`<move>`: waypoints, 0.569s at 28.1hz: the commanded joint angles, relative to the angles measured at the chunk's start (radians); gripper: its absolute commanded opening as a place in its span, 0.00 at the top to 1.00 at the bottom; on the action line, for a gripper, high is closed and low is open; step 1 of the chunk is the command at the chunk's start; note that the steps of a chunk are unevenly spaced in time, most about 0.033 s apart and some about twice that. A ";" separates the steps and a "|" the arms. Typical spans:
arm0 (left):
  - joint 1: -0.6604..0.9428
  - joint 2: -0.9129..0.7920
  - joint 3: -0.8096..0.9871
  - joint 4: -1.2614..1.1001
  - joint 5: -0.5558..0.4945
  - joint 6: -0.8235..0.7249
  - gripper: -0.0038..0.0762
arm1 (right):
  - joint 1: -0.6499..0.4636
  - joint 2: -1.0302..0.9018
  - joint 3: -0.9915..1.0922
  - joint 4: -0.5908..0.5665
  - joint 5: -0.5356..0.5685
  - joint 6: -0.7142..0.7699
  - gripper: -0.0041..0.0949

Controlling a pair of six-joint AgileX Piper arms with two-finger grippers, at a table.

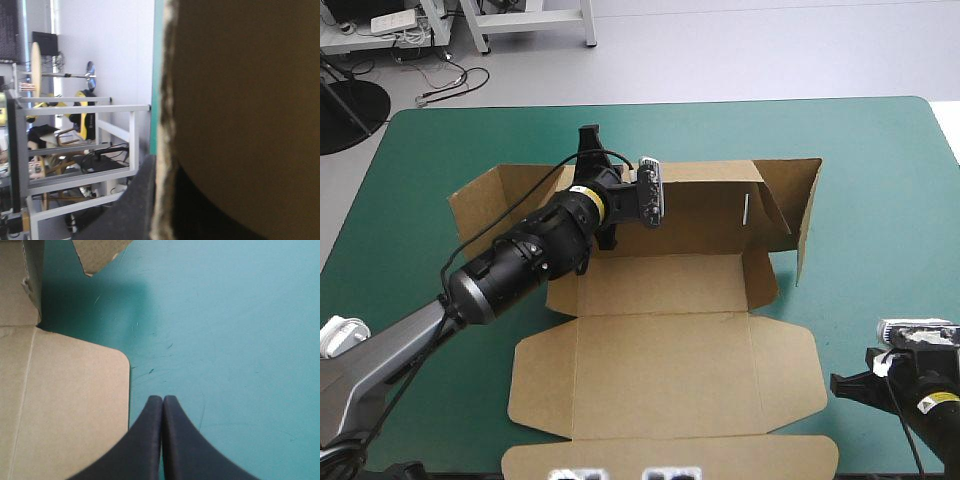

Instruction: Fold the box

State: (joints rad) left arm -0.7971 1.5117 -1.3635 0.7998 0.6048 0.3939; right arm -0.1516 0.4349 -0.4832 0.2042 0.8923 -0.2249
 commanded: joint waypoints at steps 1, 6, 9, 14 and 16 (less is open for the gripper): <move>-0.074 -0.043 0.017 0.253 -0.020 -0.242 0.96 | 0.002 0.009 -0.069 0.029 -0.070 0.020 0.98; -0.159 -0.043 0.121 0.313 0.027 -0.342 0.96 | 0.002 0.061 -0.231 0.031 -0.071 0.088 0.98; -0.175 -0.043 0.173 0.410 0.031 -0.483 0.96 | 0.002 0.146 -0.341 0.039 -0.071 0.099 0.98; -0.175 -0.043 0.236 0.550 0.054 -0.661 0.96 | 0.002 0.355 -0.560 0.091 -0.071 0.089 0.98; -0.175 -0.043 0.239 0.550 0.057 -0.673 0.96 | 0.002 0.451 -0.644 0.126 -0.067 0.066 0.98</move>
State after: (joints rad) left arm -0.9654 1.5100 -1.1129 1.3071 0.6442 -0.2178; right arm -0.1516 0.7639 -0.9988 0.2732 0.8923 -0.1330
